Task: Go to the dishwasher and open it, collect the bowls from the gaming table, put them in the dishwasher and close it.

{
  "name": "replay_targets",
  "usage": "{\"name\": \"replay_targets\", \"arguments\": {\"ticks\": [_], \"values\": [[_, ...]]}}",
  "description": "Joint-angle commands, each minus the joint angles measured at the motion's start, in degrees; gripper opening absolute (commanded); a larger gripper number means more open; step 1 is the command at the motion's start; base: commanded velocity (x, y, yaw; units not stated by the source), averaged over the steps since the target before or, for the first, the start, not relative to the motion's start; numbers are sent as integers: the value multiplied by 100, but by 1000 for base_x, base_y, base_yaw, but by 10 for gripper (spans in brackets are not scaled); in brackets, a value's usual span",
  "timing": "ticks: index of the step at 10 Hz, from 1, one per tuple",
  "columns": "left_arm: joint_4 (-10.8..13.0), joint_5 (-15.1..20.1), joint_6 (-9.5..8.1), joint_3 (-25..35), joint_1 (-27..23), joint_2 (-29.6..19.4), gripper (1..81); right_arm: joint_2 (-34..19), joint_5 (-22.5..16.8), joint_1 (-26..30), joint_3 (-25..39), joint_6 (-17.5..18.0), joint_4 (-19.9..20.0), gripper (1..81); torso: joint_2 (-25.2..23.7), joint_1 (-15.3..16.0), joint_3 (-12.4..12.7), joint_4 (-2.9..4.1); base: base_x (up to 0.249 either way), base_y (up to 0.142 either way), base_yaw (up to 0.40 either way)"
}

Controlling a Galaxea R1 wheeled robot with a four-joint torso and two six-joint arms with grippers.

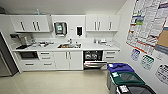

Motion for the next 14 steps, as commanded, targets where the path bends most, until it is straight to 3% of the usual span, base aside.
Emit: {"name": "replay_targets", "arguments": {"ticks": [1, 14], "values": [[-10, 196, 13, -16, -257, -101, 10, -102, -338, 231, 48, -12, -102, 10, 0, 0, 0, 0, 205, 0, 0], [-10, 205, 5, -16, -257, -101, 10, -102, -338, 266, 48, -12, -102, 10, 2, 2, -2, 0, 138, 0, 0]]}}
